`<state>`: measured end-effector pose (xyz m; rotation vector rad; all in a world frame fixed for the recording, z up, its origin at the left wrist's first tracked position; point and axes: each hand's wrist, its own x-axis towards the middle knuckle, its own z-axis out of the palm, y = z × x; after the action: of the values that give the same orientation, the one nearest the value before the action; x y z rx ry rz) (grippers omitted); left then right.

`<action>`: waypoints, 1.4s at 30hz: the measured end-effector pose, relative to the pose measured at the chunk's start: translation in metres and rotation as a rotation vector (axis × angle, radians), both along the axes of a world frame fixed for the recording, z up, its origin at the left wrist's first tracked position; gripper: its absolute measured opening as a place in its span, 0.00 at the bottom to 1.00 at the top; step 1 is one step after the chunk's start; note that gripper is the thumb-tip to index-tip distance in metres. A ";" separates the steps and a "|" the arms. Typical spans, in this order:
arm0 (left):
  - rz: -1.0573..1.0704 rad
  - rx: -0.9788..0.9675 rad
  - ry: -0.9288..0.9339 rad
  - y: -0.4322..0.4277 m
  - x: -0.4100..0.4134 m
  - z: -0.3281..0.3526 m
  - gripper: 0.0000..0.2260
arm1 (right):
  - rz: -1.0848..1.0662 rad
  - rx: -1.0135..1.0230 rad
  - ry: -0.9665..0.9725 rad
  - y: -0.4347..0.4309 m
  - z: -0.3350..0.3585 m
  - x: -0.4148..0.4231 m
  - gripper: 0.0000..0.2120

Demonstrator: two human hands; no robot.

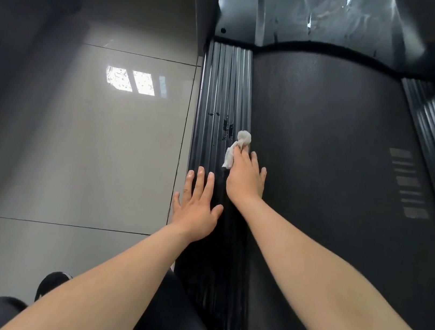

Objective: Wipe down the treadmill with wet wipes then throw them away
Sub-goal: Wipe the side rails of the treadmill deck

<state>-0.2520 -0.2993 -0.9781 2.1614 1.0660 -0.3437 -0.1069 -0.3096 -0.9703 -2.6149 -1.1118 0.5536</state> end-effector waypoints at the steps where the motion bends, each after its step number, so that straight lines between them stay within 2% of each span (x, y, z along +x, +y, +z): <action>1: 0.003 0.000 -0.001 0.000 0.000 0.000 0.34 | 0.002 0.021 -0.004 -0.007 -0.001 -0.007 0.33; 9: 0.018 -0.016 -0.022 0.001 0.000 0.001 0.33 | 0.160 0.035 -0.110 -0.079 -0.013 -0.039 0.24; 11: 0.011 -0.012 -0.014 0.001 -0.001 0.001 0.34 | 0.177 -0.001 -0.149 -0.082 -0.017 -0.035 0.25; 16: 0.011 -0.002 -0.024 0.001 0.000 0.001 0.35 | 0.000 0.023 -0.039 -0.039 -0.018 -0.016 0.27; 22: 0.018 0.018 -0.033 0.002 0.000 -0.001 0.35 | -0.105 0.038 0.139 0.006 -0.009 0.003 0.30; 30: 0.029 0.011 -0.043 0.002 0.000 -0.002 0.35 | -0.077 0.016 0.010 -0.035 -0.007 -0.031 0.26; 35: 0.117 -0.021 -0.206 0.002 -0.009 -0.002 0.38 | 0.069 -0.031 -0.109 -0.067 -0.014 -0.057 0.27; 38: 0.217 -0.038 -0.260 -0.001 -0.012 -0.003 0.43 | 0.100 -0.069 -0.105 -0.058 -0.012 -0.055 0.26; 42: 0.220 -0.064 -0.275 0.002 -0.013 -0.005 0.44 | 0.128 -0.068 -0.076 -0.025 -0.004 -0.041 0.26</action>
<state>-0.2653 -0.2971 -0.9835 1.9436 1.1034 0.0212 -0.1481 -0.3351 -0.9743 -2.6560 -1.3137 0.5309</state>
